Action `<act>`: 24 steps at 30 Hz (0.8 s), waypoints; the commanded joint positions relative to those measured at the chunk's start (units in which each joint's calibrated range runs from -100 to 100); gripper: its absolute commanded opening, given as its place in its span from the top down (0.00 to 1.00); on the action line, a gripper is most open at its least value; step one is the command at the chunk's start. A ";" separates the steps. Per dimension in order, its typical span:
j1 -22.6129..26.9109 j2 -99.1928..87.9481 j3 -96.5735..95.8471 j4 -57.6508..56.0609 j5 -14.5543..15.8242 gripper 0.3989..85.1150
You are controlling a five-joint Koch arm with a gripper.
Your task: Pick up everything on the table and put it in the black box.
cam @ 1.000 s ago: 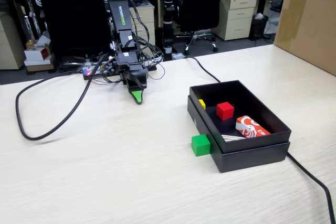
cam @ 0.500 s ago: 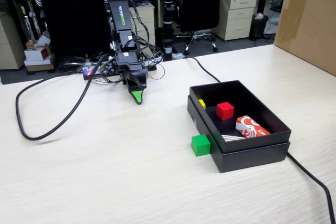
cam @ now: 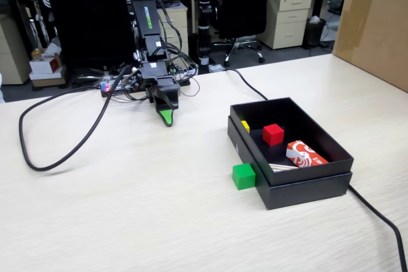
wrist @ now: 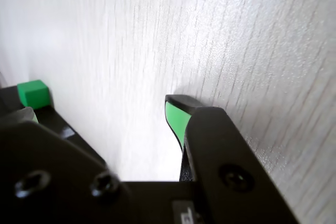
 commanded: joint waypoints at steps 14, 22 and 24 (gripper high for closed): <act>4.25 28.14 60.76 -38.90 9.57 0.44; 5.37 58.78 90.23 -43.04 13.19 0.44; 5.76 67.50 97.12 -43.04 13.77 0.44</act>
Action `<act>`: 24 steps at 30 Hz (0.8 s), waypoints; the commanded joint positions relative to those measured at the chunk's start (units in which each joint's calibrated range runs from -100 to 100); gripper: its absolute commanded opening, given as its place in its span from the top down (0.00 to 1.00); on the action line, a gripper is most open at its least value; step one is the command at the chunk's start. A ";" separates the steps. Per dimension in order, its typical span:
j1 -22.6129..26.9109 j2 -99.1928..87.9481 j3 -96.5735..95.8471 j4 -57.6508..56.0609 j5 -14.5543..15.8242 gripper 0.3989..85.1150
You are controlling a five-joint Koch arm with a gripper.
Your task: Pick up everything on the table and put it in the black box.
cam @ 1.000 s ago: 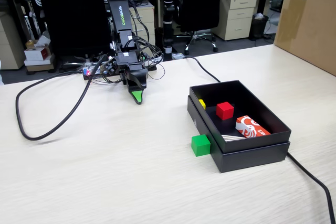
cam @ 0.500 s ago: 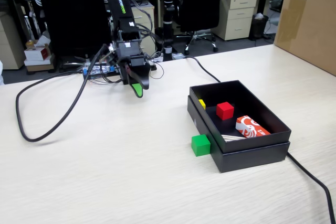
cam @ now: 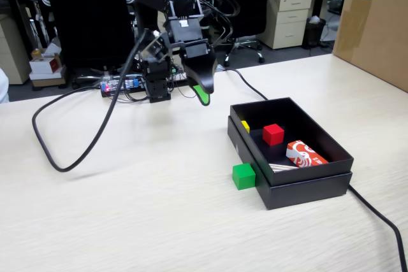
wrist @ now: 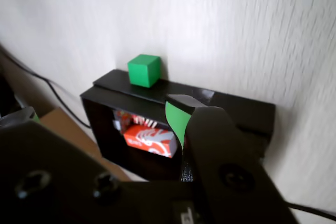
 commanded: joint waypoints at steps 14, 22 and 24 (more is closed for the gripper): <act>1.51 41.46 28.06 -0.30 1.32 0.44; 1.61 55.58 35.23 -0.30 1.32 0.44; 1.66 57.53 36.59 -0.30 1.32 0.45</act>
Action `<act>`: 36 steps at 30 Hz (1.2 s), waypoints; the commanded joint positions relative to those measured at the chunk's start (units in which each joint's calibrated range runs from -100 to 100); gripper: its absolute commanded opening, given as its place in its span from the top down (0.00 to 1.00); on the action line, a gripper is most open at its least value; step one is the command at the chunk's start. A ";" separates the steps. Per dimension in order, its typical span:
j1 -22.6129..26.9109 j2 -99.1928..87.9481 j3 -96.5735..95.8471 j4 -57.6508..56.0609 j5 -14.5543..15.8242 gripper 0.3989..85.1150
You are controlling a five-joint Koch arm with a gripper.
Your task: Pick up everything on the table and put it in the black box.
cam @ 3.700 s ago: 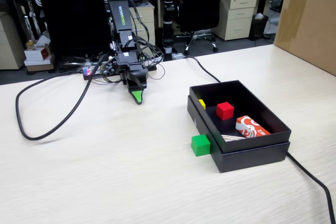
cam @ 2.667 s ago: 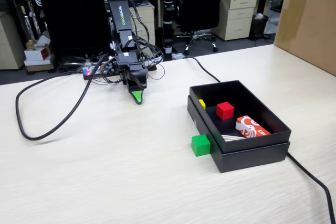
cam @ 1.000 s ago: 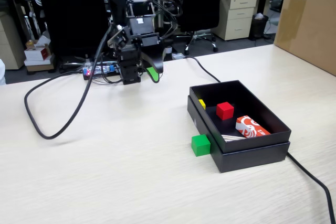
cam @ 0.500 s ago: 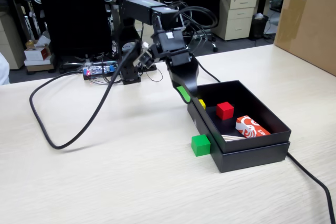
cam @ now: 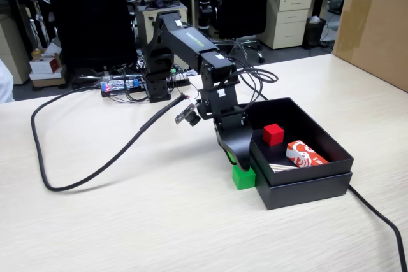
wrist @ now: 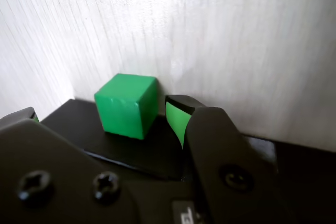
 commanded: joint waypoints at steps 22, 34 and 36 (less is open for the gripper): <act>-0.10 0.31 11.99 -9.21 0.73 0.99; 4.59 -38.24 8.73 -15.26 0.49 1.00; 6.64 -22.52 16.16 -14.82 -0.05 0.99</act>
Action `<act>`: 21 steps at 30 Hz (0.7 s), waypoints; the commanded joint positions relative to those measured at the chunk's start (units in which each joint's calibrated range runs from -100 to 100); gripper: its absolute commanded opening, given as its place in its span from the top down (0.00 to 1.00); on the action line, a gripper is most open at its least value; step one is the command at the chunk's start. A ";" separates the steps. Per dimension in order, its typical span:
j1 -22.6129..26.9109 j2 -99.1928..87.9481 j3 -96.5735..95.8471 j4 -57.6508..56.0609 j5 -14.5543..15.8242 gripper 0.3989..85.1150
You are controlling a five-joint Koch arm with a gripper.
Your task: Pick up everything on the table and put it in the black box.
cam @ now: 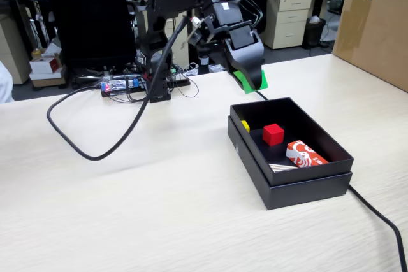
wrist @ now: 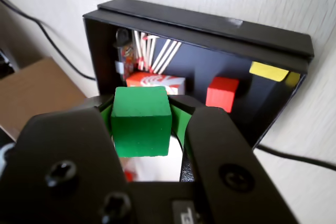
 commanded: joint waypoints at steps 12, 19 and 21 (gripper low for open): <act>1.07 32.10 11.37 0.88 -0.93 0.99; 1.76 32.67 9.47 0.88 -0.73 0.99; 2.05 32.90 9.01 0.88 -0.68 0.99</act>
